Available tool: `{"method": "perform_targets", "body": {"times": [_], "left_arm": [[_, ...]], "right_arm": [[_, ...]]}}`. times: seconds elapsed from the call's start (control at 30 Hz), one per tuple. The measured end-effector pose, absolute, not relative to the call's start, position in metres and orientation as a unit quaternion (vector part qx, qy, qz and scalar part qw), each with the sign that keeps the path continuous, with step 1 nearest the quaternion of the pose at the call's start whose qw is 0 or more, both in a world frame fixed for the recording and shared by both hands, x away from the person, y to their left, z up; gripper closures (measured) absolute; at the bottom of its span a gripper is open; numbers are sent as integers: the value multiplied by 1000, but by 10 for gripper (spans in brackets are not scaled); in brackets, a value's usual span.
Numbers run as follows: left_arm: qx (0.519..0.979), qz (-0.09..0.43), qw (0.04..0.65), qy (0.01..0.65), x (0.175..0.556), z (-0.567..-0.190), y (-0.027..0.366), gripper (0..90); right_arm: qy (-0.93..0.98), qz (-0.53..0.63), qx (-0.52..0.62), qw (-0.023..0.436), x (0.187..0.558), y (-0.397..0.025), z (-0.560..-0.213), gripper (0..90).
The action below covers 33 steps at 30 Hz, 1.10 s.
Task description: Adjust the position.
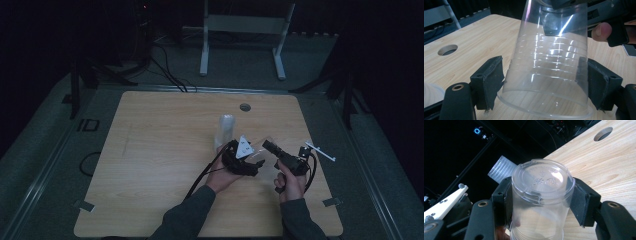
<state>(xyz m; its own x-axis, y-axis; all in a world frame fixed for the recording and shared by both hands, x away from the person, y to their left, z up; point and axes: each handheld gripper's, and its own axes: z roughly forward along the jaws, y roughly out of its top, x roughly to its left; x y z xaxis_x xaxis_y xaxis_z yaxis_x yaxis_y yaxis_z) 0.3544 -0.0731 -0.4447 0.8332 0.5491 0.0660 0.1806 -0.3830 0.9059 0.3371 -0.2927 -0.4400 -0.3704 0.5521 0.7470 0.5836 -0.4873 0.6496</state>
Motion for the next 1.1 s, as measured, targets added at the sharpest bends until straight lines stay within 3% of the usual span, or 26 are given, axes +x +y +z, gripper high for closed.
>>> {"method": "perform_targets", "body": {"times": [0.67,1.1], "left_arm": [[816,189,505,210,349,-441,-70,255],[816,191,501,214,354,-436,-56,278]], "right_arm": [[-520,-648,-556,4,338,-297,-439,313],[-543,-646,-536,0,331,-301,-439,299]]}}
